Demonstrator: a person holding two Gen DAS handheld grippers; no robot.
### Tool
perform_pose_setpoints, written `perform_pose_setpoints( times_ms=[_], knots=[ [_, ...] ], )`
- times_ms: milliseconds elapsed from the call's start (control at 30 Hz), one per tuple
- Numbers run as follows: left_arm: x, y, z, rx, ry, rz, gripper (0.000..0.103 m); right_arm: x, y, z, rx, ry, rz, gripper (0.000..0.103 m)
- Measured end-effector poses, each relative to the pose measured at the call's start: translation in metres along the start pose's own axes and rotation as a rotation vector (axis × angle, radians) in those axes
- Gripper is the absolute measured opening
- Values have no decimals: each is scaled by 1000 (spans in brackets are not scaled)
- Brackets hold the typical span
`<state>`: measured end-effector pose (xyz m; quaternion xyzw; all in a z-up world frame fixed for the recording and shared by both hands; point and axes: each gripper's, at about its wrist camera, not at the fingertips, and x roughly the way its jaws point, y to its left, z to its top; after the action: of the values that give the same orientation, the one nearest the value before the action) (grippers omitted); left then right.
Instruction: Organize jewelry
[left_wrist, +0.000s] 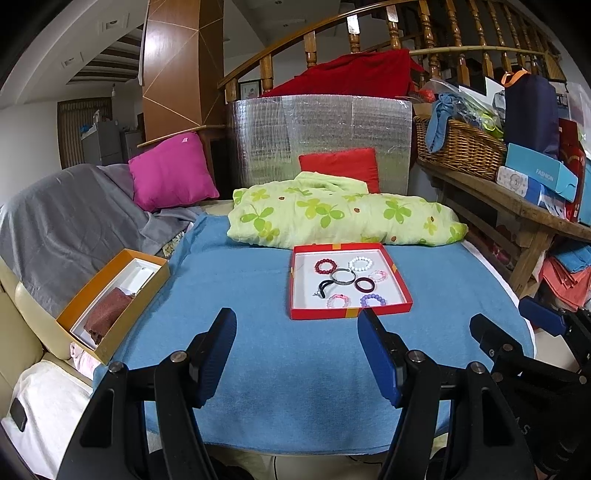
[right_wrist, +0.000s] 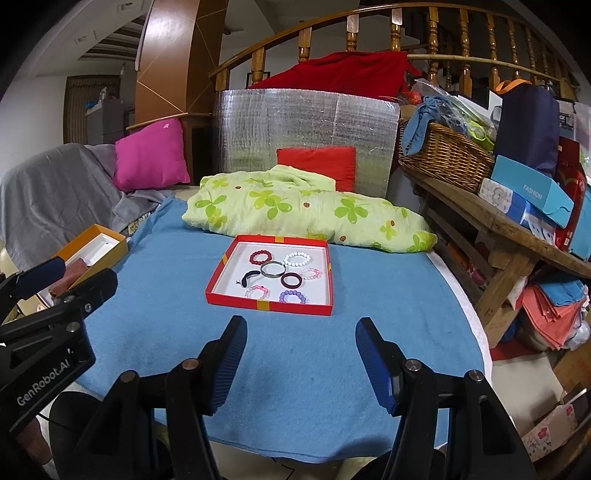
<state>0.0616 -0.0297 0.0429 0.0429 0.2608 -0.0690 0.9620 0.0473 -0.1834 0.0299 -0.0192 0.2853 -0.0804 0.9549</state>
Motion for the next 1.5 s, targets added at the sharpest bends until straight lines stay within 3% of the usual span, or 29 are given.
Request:
perform_pose_setpoints(
  times_ms=[1500],
  knots=[
    [1, 3, -4, -4, 15, -2, 69, 6, -2, -4, 20, 24, -4, 66]
  ],
)
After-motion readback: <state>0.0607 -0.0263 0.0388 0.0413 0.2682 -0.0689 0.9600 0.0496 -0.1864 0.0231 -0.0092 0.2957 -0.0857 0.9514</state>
